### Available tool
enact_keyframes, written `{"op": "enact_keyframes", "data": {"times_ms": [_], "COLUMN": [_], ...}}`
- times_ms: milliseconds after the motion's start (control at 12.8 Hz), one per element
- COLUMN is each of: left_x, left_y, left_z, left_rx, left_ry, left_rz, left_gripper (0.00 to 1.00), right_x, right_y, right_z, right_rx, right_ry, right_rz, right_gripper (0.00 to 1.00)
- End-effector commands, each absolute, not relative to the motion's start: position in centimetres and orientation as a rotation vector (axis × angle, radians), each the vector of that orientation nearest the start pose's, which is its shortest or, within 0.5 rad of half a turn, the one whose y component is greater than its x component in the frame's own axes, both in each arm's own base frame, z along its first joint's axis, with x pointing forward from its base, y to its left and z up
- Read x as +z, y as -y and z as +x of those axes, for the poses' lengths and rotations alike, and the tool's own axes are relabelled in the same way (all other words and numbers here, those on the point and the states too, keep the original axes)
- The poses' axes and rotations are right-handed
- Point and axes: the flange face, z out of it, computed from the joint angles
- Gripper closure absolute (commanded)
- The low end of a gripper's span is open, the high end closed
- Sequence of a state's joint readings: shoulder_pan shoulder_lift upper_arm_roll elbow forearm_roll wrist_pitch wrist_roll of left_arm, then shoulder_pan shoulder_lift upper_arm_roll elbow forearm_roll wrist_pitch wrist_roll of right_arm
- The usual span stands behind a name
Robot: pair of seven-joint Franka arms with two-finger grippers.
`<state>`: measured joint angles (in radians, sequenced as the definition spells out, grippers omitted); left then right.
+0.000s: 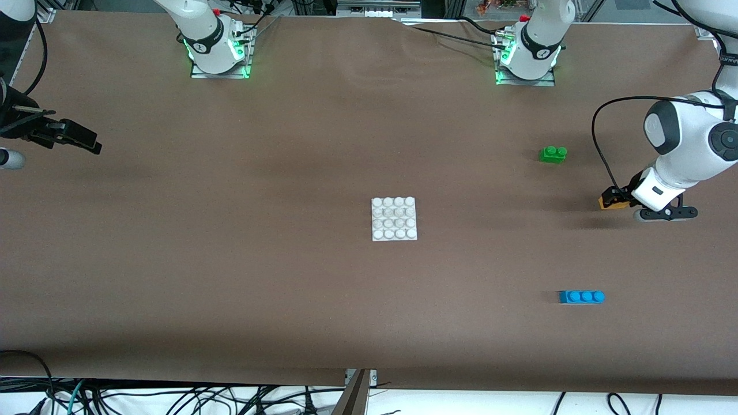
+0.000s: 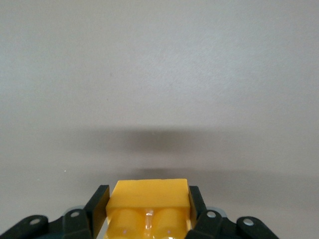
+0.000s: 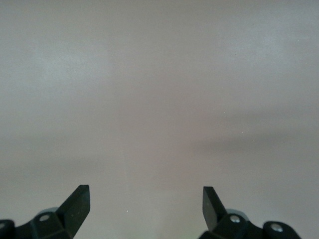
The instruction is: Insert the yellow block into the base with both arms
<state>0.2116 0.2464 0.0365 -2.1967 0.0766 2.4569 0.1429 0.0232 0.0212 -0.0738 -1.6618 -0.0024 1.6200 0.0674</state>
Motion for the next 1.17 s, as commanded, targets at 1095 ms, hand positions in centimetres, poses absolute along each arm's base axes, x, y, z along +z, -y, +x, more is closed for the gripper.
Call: {"op": "enact_keyframes", "data": {"times_ms": [1095], "left_x": [35.3], "left_y": [3.3], "left_z": [58.8], "left_rx": [-0.018], "left_ry": [0.048], "left_rz": [-3.168], "left_gripper": [1.0], "right_x": [57.5], "right_y": [2.8], "right_z": [55.9], "right_rx": [0.111], "right_ry": [-0.195], "right_rz": [-3.139], "right_gripper": [0.0]}}
